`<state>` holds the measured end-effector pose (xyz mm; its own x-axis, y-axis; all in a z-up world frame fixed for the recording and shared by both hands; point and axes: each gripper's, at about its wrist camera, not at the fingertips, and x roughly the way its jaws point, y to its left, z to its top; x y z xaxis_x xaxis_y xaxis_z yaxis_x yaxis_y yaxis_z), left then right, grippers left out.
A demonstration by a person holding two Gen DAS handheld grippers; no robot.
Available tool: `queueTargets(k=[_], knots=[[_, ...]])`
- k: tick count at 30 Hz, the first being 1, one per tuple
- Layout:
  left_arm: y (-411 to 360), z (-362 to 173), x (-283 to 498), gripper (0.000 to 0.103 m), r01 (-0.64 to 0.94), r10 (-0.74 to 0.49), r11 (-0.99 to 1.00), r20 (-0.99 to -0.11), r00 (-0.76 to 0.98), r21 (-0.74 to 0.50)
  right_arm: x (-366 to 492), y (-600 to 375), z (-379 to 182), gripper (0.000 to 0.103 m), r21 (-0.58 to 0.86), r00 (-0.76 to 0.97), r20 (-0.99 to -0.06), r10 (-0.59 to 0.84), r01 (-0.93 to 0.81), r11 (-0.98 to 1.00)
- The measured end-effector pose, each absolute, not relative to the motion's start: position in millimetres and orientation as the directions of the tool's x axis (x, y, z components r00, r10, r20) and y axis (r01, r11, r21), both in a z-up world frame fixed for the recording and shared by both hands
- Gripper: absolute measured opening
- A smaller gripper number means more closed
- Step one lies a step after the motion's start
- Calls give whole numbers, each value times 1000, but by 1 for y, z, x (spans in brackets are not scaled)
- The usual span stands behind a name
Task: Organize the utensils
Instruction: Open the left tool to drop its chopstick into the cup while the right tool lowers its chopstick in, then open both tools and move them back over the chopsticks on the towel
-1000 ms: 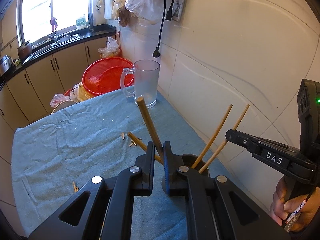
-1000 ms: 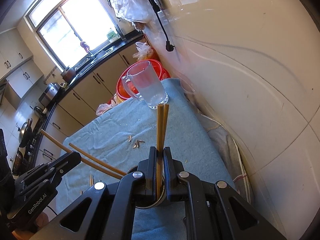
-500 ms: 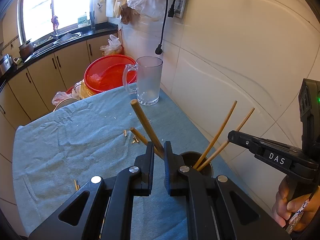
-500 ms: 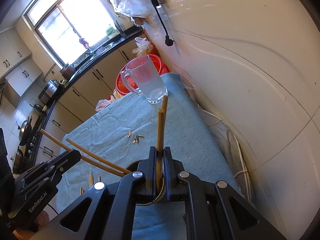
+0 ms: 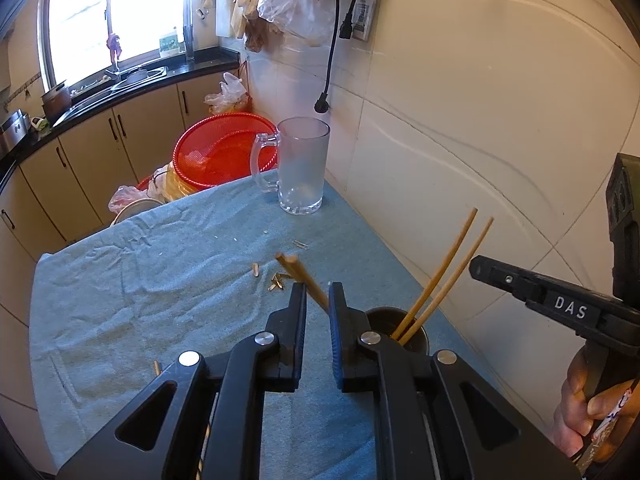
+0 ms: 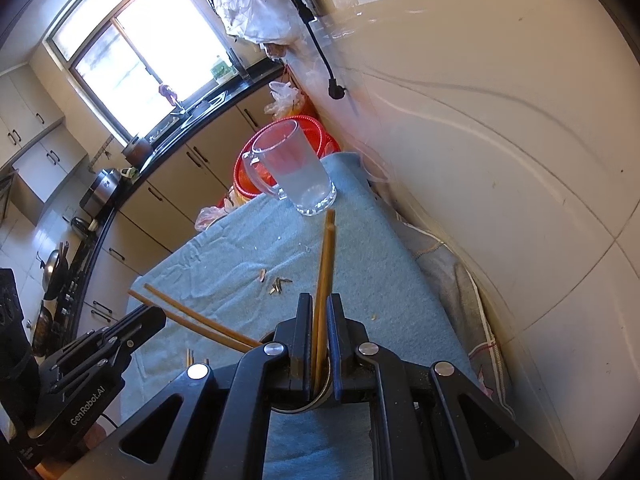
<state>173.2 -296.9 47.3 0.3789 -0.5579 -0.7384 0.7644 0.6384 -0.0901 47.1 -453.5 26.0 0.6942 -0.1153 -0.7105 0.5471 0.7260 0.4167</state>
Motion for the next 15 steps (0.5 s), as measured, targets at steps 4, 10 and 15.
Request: queueTargets(k=[4, 10, 15], knots=[[-292, 55, 174, 18, 758, -566, 645, -727, 390, -96, 40, -455, 38, 9, 416, 704, -697, -138, 554, 721], [-277, 79, 173, 31, 744, -590, 659, -689, 420, -111, 28, -449, 58, 22, 407, 714, -679, -173, 562, 720], [-250, 101, 177, 37, 713, -601, 690, -649, 467, -126, 25, -431, 70, 32, 396, 724, -668, -170, 540, 743]])
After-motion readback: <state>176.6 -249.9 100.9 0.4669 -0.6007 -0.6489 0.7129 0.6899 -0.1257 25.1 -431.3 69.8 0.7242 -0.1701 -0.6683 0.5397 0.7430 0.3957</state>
